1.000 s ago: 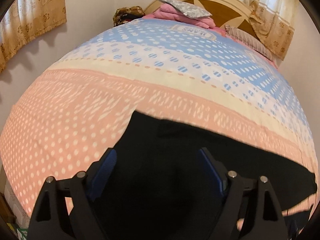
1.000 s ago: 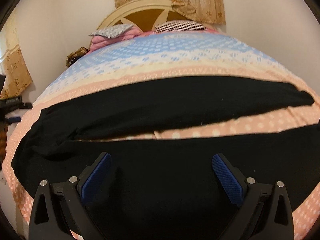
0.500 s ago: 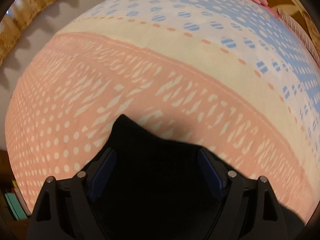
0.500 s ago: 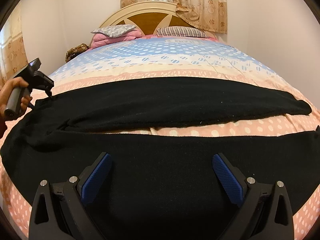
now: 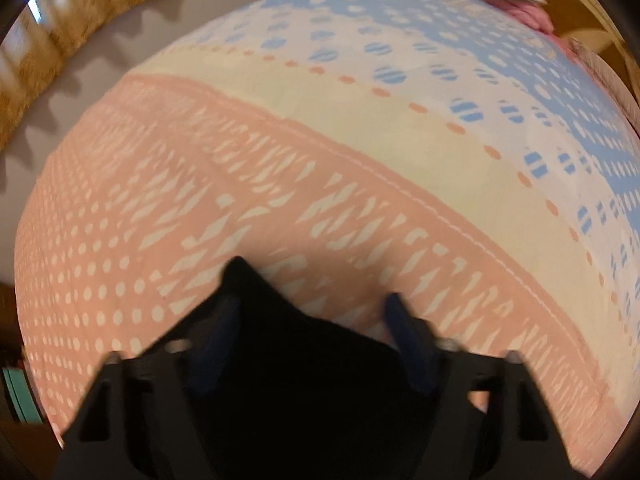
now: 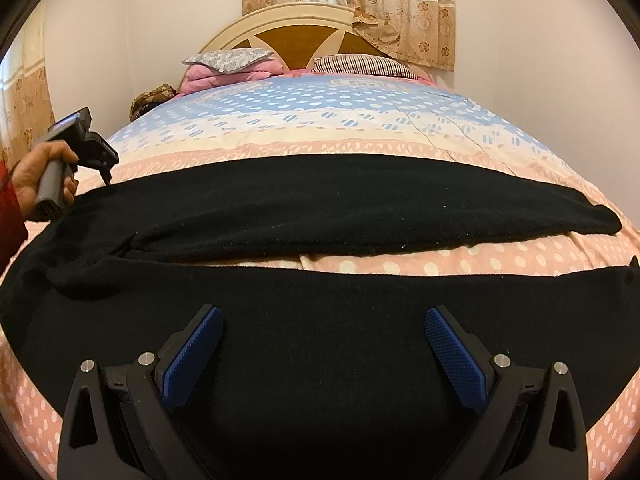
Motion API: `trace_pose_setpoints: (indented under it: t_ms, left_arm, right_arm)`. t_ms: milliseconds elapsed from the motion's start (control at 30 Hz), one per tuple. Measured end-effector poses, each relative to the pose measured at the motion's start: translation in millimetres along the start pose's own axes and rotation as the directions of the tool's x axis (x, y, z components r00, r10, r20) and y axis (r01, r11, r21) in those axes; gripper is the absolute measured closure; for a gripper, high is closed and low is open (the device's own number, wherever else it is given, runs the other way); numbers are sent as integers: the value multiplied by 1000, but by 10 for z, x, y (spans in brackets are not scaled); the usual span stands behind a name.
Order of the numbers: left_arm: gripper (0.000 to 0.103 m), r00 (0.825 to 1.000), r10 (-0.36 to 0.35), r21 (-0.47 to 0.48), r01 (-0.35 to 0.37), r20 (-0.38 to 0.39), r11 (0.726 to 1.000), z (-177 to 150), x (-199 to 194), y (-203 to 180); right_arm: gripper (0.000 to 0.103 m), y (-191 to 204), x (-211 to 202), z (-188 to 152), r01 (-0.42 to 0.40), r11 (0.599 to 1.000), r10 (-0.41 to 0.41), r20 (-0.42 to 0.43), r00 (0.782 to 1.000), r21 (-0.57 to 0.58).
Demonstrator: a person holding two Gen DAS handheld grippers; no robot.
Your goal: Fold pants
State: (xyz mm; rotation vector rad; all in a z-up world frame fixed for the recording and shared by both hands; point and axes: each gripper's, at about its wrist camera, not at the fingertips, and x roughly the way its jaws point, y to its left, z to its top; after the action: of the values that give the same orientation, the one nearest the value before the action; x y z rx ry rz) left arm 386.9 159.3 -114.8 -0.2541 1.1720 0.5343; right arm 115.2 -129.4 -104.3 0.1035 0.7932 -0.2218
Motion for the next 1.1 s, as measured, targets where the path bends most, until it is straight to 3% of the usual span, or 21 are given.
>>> trace_pose_setpoints:
  t_ms: [67, 167, 267, 467, 600, 700, 800, 867, 967, 1100]
  left_arm:
    - [87, 1000, 15, 51, -16, 22, 999, -33, -98, 22]
    - [90, 992, -116, 46, 114, 50, 992, -62, -184, 228]
    - [91, 967, -240, 45, 237, 84, 970, -137, -227, 404]
    - [92, 928, -323, 111, 306, 184, 945, -337, -409, 655]
    - [92, 883, -384, 151, 356, 268, 922, -601, -745, 854]
    - [92, 861, -411, 165, 378, 298, 911, -862, -859, 1040]
    - [92, 857, -411, 170, 376, 311, 911, -1097, -875, 1116]
    - [92, 843, -427, 148, 401, 328, 904, -1222, -880, 1214]
    - [92, 823, -451, 132, 433, 346, 892, -1346, -900, 1298]
    - [92, 830, -448, 145, 424, 333, 894, -1368, -815, 1311]
  right_arm:
    - [2, -8, -7, 10, -11, 1000, 11, -1, 1000, 5]
    - [1, -87, -34, 38, -48, 998, 48, -3, 999, 29]
    - [1, -212, -54, 99, -94, 991, 95, -8, 995, 94]
    - [1, -316, -78, 317, -123, 982, 123, 9, 992, 145]
    - [1, -213, -85, 547, -200, 974, 198, 28, 980, 109]
    - [1, -104, 74, 753, -362, 916, 368, -6, 930, 172]
    - [1, 53, 330, 911, -466, 836, 495, -31, 869, 291]
    - [1, 264, 564, 994, -547, 756, 605, -63, 794, 361]
    - [1, 614, 853, 1019, -592, 683, 687, -101, 719, 428]
    - [1, 1069, 1270, 1032, -583, 644, 732, -179, 657, 496]
